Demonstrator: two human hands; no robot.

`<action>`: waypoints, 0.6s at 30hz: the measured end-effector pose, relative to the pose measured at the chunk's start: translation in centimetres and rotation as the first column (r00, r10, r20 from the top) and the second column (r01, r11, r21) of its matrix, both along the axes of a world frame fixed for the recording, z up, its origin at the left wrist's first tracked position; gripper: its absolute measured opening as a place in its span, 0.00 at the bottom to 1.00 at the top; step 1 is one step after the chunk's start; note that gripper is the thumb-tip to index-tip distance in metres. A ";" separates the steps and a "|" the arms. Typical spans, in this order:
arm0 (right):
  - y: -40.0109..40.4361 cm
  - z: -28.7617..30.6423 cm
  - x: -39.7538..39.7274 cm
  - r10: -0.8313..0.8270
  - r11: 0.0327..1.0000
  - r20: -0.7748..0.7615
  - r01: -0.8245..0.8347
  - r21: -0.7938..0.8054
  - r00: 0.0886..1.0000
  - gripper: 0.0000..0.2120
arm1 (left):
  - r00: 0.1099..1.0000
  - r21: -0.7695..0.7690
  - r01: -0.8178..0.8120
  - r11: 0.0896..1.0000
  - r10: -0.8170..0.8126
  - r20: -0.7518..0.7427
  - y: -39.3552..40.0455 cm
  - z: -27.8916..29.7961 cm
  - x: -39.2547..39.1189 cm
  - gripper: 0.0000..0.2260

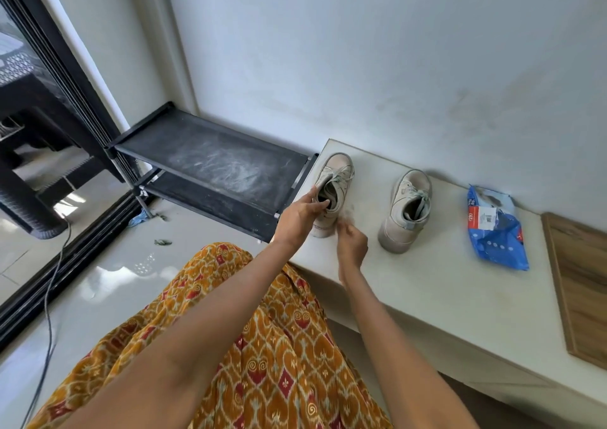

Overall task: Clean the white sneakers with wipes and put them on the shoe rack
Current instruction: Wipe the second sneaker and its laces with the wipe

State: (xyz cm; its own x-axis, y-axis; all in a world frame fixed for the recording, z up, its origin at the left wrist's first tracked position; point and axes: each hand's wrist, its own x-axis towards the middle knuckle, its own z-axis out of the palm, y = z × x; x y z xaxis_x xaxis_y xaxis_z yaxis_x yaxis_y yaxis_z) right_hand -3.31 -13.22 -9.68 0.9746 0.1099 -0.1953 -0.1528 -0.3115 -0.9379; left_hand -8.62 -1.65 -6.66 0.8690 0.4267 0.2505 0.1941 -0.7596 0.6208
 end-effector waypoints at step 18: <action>1.4 1.5 6.2 0.042 0.998 -0.198 -0.049 -0.030 0.979 0.09 | 0.997 -0.020 0.061 0.998 -0.062 -0.046 -0.6 1.9 -0.2 0.09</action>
